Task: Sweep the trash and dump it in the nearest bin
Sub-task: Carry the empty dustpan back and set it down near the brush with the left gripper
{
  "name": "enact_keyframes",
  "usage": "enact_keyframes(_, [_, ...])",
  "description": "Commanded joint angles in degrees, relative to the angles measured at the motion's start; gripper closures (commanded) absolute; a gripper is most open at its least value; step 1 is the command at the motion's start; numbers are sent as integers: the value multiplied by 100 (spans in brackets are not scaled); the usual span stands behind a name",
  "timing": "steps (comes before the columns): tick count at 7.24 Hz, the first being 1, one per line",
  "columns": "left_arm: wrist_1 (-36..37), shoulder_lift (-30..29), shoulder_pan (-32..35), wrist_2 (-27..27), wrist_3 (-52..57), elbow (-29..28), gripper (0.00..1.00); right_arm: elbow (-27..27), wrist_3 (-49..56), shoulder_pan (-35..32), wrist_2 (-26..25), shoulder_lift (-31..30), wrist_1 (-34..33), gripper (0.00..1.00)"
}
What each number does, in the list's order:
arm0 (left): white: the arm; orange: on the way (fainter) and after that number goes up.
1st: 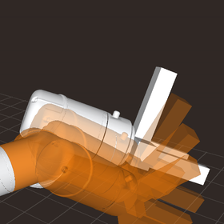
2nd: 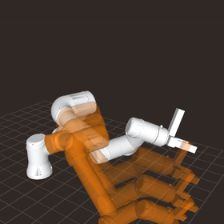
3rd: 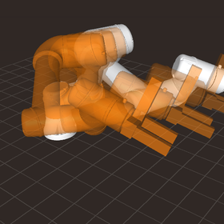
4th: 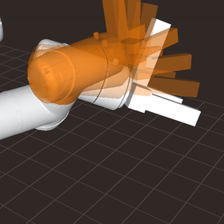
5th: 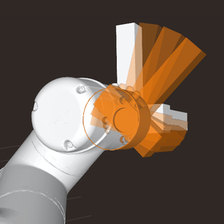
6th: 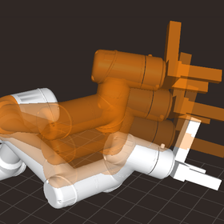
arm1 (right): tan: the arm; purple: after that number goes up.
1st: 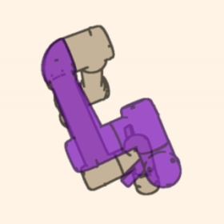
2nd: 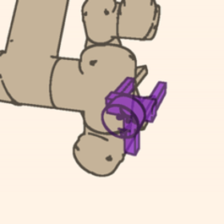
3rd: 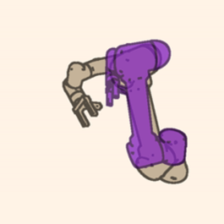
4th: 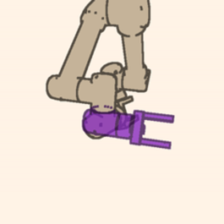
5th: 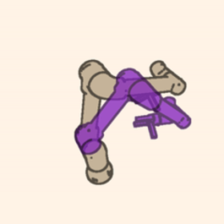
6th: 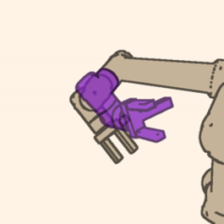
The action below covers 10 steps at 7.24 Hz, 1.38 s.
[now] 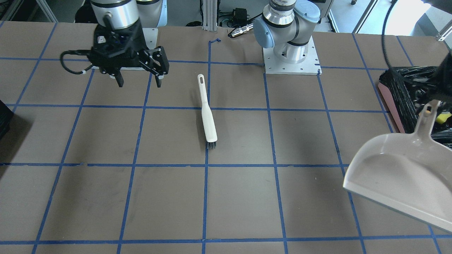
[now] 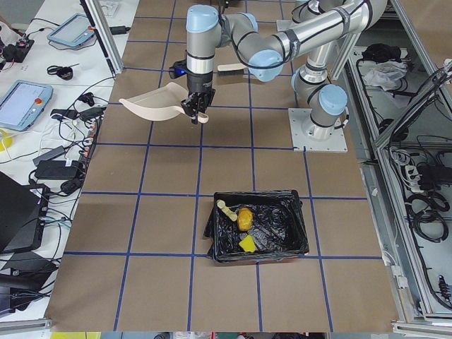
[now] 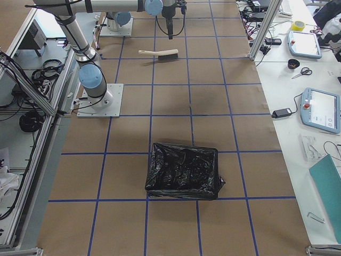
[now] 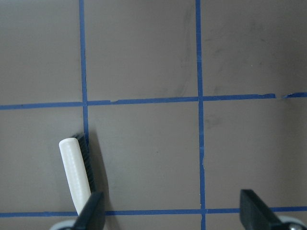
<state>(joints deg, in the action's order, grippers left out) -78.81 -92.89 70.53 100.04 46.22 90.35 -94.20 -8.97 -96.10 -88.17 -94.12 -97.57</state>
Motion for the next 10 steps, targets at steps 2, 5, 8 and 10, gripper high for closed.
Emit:
enact_keyframes(2, [-293,-378,1644,-927,-3698,53,100,201,1,153,55,-124,335,0])
enact_keyframes(5, [-214,-1202,2875,-1352,-5049,-8,100,165,62,162,89,-125,256,0])
enact_keyframes(8, [13,-1854,3456,-1803,-6066,-218,100,174,53,180,107,-133,256,0])
enact_keyframes(10, [294,-2118,3651,-1873,-6335,-254,100,165,45,153,107,-133,256,0])
